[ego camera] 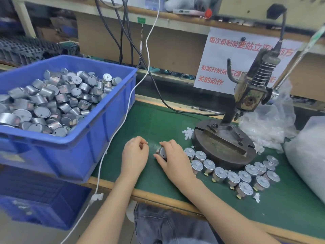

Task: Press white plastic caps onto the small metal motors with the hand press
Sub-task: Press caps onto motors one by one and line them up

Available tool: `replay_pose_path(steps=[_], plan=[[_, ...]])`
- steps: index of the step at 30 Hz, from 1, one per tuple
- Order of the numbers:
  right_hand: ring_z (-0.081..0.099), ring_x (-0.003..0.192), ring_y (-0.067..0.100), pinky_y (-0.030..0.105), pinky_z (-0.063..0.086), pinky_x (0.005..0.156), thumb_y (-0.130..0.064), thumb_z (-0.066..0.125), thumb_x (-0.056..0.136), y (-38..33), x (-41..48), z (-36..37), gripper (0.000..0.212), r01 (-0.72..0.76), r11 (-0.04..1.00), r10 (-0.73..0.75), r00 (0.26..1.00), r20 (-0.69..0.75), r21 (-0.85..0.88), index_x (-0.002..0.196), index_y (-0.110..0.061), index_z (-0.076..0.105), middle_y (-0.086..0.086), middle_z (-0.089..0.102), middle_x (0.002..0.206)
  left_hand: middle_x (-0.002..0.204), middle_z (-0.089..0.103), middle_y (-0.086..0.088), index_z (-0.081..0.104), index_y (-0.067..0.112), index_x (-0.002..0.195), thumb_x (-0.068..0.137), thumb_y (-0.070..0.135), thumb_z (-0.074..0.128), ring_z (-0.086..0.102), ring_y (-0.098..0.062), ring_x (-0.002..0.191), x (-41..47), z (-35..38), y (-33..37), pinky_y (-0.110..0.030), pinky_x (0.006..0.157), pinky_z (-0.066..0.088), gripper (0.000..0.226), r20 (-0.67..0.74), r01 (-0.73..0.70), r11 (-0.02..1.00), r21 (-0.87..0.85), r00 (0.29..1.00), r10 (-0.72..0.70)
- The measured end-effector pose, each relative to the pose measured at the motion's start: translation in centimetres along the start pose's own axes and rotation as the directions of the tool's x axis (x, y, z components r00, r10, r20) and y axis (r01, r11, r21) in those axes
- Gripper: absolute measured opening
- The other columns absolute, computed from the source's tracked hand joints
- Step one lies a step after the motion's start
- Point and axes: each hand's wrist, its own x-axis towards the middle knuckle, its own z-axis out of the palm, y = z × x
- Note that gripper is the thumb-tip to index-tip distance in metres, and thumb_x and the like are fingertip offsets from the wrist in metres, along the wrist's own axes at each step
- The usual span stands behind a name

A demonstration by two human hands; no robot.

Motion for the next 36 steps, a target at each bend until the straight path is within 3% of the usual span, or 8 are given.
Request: replay_pose_path(steps=[5,11,14,19,22,28,33,36], plan=[[0.046,0.098,0.026,0.028,0.020,0.070,-0.033,0.050,0.093,-0.8,-0.8,-1.6,0.024,-0.009,0.972,0.018,0.999,0.039,-0.235,0.105,-0.012,0.045,0.006,0.055,0.107,0.083,0.059,-0.007,0.062,0.001,0.084,0.085,0.003,0.050,0.052,-0.024,0.083,0.0,0.0,-0.1,-0.030,0.069,0.038,0.012,0.003,0.003,1.000,-0.009,1.000,-0.003],[0.052,0.101,0.033,0.032,0.032,0.066,-0.012,0.054,0.091,-1.4,-0.5,-3.3,0.020,-0.100,0.965,0.150,0.969,0.198,-0.241,0.107,-0.003,0.049,0.014,0.047,0.115,0.085,0.060,-0.005,0.063,0.003,0.084,0.085,0.004,0.049,0.053,-0.020,0.080,-0.2,-0.2,0.0,-0.027,0.067,0.037,0.013,0.013,0.014,1.000,-0.016,1.000,-0.013],[0.050,0.104,0.033,0.032,0.033,0.068,-0.012,0.056,0.089,-1.5,-0.4,-3.6,0.025,-0.111,0.970,0.159,0.963,0.219,-0.216,0.112,-0.004,0.050,0.014,0.046,0.117,0.083,0.058,-0.002,0.062,0.005,0.083,0.085,0.004,0.049,0.050,-0.017,0.077,-0.2,-0.2,0.0,-0.024,0.065,0.033,0.013,0.010,0.016,1.000,-0.012,1.000,-0.016],[0.048,0.105,0.029,0.032,0.029,0.069,-0.032,0.058,0.089,-0.2,-1.6,-3.7,0.024,-0.105,0.978,0.132,0.980,0.146,-0.182,0.092,-0.009,0.052,0.012,0.060,0.107,0.083,0.058,-0.002,0.062,0.005,0.083,0.085,0.004,0.049,0.050,-0.016,0.077,-0.3,-0.2,-0.1,-0.024,0.064,0.031,0.013,0.010,0.015,1.000,-0.017,1.000,-0.015],[0.049,0.102,0.026,0.033,0.036,0.074,-0.036,0.064,0.085,1.0,-2.5,-4.2,0.033,-0.126,0.991,0.131,0.984,0.124,-0.048,0.101,-0.008,0.057,0.009,0.062,0.102,0.084,0.059,-0.003,0.061,0.007,0.082,0.085,0.005,0.049,0.050,-0.016,0.077,-0.3,-0.2,-0.2,-0.025,0.064,0.032,0.013,0.007,0.017,0.999,-0.030,1.000,-0.016],[0.053,0.092,0.020,0.032,0.040,0.077,-0.042,0.071,0.077,4.9,-2.1,-8.5,0.037,-0.260,0.942,0.297,0.940,-0.166,0.213,0.101,-0.014,0.062,-0.004,0.060,0.084,0.084,0.059,-0.002,0.062,0.008,0.082,0.085,0.005,0.049,0.051,-0.017,0.078,-0.1,0.0,-0.2,-0.026,0.065,0.034,0.013,0.007,0.011,1.000,-0.012,1.000,-0.011],[0.057,0.094,0.024,0.041,0.045,0.086,-0.048,0.066,0.081,10.3,-0.8,-11.2,0.043,-0.398,0.913,0.407,0.869,-0.281,0.094,0.103,-0.011,0.060,-0.002,0.059,0.085,0.079,0.057,0.000,0.061,0.009,0.081,0.085,0.005,0.050,0.050,-0.015,0.074,-0.1,0.2,-0.5,-0.025,0.059,0.032,0.013,0.000,0.001,1.000,0.003,1.000,-0.001],[0.047,0.104,0.026,0.036,0.039,0.090,-0.049,0.065,0.081,12.4,-0.5,-10.8,0.042,-0.451,0.892,0.413,0.845,-0.340,-0.039,0.099,-0.010,0.063,0.007,0.057,0.102,0.078,0.057,0.001,0.061,0.010,0.080,0.085,0.005,0.051,0.050,-0.015,0.075,0.0,0.2,-0.5,-0.026,0.061,0.032,0.013,-0.006,0.002,1.000,0.007,1.000,-0.002]])
